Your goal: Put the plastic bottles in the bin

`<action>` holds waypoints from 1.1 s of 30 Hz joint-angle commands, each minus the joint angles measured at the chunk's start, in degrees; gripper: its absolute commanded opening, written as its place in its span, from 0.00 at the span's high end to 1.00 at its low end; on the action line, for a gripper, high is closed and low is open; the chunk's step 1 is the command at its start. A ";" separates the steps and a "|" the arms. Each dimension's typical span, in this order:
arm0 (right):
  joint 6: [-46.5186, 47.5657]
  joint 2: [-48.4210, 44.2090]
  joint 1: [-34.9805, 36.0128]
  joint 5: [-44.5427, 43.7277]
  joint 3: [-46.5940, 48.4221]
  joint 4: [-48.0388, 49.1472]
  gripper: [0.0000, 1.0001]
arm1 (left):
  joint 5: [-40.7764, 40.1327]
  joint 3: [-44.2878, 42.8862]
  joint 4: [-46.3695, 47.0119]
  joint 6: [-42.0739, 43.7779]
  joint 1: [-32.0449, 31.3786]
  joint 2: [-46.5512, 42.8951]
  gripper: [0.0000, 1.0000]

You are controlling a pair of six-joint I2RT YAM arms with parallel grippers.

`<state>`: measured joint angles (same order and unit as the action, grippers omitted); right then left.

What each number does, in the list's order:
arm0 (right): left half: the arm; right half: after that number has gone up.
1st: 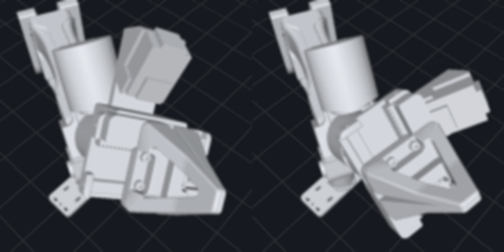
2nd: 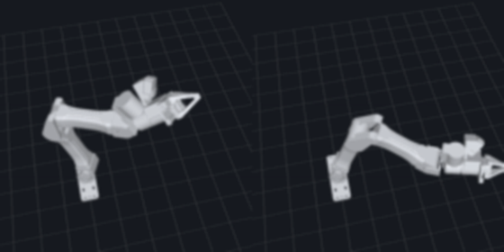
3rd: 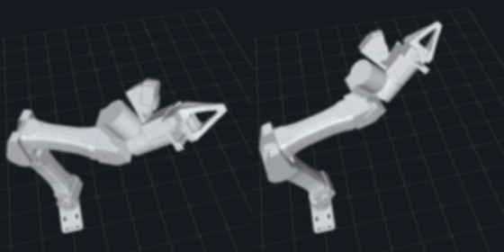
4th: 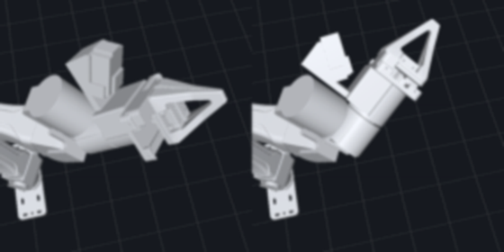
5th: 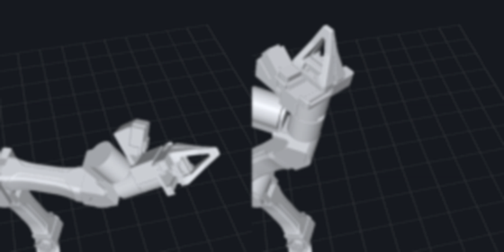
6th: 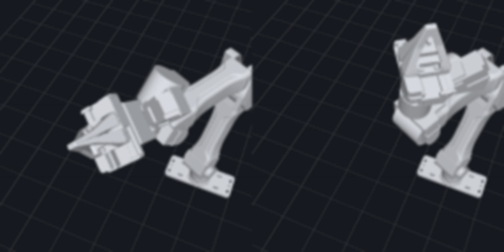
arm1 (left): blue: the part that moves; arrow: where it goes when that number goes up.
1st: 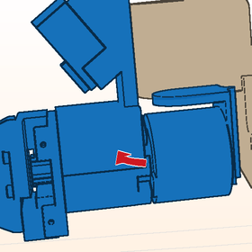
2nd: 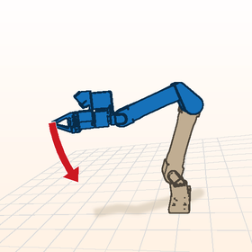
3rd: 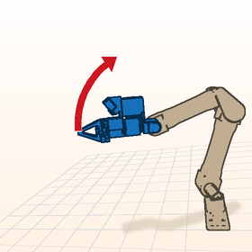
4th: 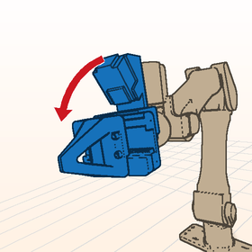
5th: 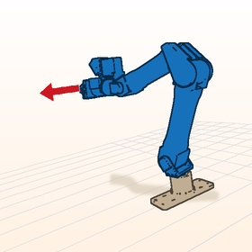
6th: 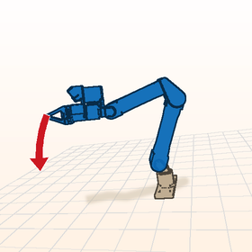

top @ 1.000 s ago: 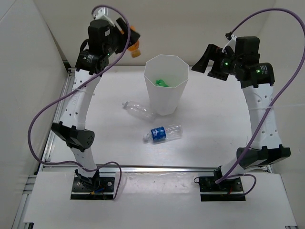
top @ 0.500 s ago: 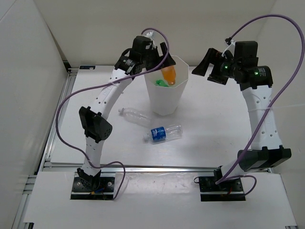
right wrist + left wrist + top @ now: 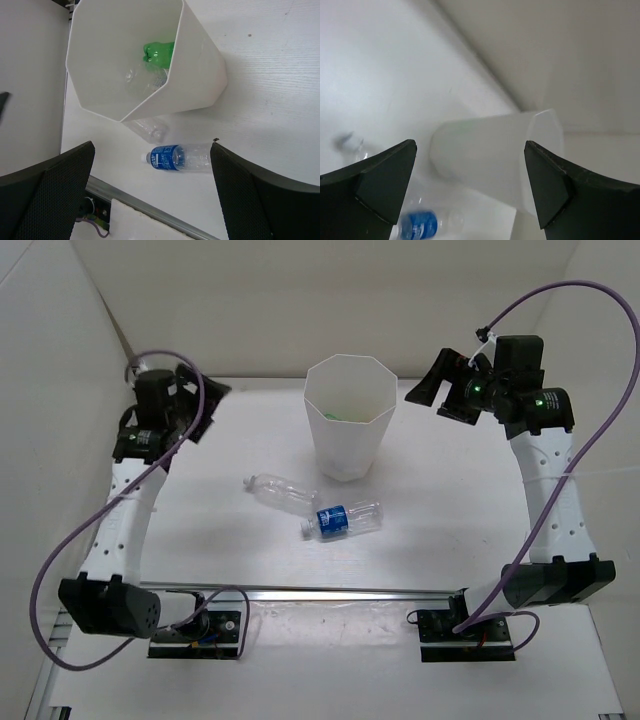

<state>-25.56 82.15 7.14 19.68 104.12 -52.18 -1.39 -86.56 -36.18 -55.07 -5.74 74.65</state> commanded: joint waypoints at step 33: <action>-0.90 -1.73 -0.19 0.01 -6.56 3.32 0.00 | 21.34 2.11 -14.18 -7.69 -8.15 40.30 0.00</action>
<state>-26.98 82.11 7.14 19.66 97.60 -49.93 20.12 -81.80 -50.33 -64.84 -13.78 112.92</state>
